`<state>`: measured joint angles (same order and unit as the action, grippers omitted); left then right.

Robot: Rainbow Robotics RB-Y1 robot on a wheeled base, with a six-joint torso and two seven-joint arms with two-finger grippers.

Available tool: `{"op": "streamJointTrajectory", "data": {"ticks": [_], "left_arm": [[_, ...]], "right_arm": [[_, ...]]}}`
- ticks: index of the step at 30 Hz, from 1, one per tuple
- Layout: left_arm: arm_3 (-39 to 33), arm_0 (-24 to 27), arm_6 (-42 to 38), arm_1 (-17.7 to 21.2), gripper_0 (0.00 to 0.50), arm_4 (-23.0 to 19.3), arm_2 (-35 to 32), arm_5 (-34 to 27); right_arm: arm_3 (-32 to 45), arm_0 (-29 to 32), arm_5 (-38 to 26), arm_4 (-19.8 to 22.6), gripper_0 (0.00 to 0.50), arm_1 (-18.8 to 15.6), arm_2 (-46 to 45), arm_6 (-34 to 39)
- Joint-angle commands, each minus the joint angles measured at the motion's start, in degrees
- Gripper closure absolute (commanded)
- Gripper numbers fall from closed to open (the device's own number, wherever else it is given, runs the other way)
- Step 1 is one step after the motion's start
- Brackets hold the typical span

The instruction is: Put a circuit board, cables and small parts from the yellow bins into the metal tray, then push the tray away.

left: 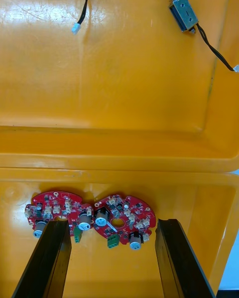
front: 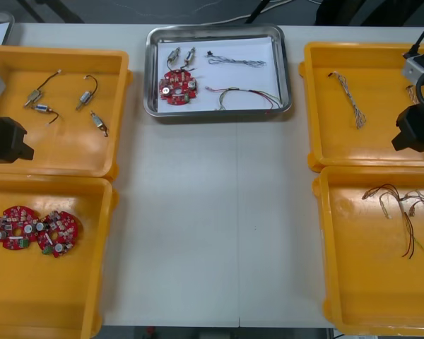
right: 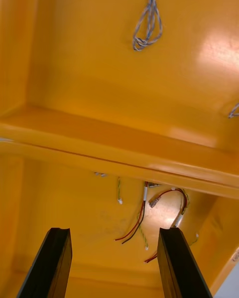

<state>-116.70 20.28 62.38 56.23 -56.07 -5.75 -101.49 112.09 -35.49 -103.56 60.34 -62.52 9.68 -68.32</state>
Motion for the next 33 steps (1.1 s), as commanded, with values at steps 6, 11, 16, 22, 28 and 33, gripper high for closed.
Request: {"op": "streamJointTrajectory", "data": {"ticks": [6,11,16,22,28,33], "left_arm": [[-1.43,-1.03,4.68,2.57,0.0,0.35,-1.8,0.24],[-1.43,-1.03,4.68,2.57,0.0,0.35,-1.8,0.24],[-1.43,-1.03,4.68,2.57,0.0,0.35,-1.8,0.24],[-1.43,-1.03,4.68,2.57,0.0,0.35,-1.8,0.24],[-1.43,-1.03,4.68,2.57,0.0,0.35,-1.8,0.24],[-1.43,-1.03,4.68,2.57,0.0,0.35,-1.8,0.24]], "right_arm": [[-3.11,4.73,-0.68,-2.51,0.0,-2.35,-6.25,3.46],[-3.28,8.07,0.91,-3.74,0.0,-1.99,-8.89,3.64],[-3.28,11.32,2.49,-4.53,0.0,-0.76,-12.31,3.64],[-3.37,12.46,2.31,-5.41,0.0,0.38,-13.37,3.9],[-5.13,12.46,1.61,-4.88,0.0,2.4,-15.39,3.9],[-5.3,12.46,0.82,-4.44,0.0,4.25,-16.36,3.64]]}}
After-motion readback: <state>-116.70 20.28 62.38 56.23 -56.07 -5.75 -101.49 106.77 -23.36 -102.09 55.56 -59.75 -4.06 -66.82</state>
